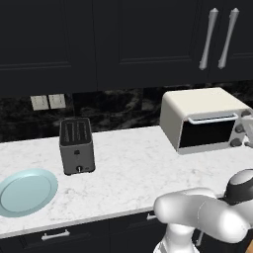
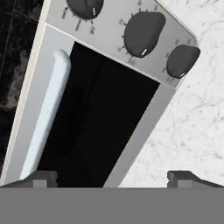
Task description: Pick up the kebab skewer and baguette bread, and place them inside the toaster oven. Close the toaster oven door and start by setting the timer.
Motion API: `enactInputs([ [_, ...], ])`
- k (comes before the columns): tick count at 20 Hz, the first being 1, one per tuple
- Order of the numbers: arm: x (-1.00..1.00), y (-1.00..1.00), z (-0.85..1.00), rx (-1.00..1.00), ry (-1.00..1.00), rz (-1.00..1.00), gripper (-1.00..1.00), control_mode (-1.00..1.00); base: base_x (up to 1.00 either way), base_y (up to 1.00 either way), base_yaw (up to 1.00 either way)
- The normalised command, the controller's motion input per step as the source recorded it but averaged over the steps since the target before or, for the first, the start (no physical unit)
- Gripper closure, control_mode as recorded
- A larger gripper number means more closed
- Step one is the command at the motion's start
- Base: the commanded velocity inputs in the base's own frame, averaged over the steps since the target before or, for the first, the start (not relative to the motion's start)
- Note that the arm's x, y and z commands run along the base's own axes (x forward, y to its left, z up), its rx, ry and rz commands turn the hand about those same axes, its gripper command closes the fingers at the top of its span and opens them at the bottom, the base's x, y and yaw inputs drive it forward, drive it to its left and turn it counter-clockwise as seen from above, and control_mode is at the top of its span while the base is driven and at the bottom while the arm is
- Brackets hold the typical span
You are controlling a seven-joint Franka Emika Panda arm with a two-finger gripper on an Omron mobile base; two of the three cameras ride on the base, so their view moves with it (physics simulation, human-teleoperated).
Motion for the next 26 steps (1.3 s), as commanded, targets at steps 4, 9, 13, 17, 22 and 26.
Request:
enactInputs([
  [4,0.77,-0.39,-0.10,0.28,-0.01,-0.09,-1.00,-1.00,0.00,0.00,0.00],
  [9,0.22,-0.39,-0.10,0.14,-0.06,-0.11,-1.00,-1.00,0.00,0.00,0.00],
  [13,-0.01,-0.34,-0.38,0.09,-0.09,-0.15,-1.00,-1.00,0.00,0.00,0.00],
  [17,0.06,-0.06,-0.52,0.14,-0.10,-0.16,-1.00,-1.00,0.00,0.00,0.00],
  [22,0.13,-0.01,-0.07,0.09,-0.13,-0.15,-1.00,-1.00,0.00,0.00,0.00],
  [26,0.08,0.00,0.00,0.02,-0.18,-0.16,-1.00,-1.00,0.00,0.00,0.00],
])
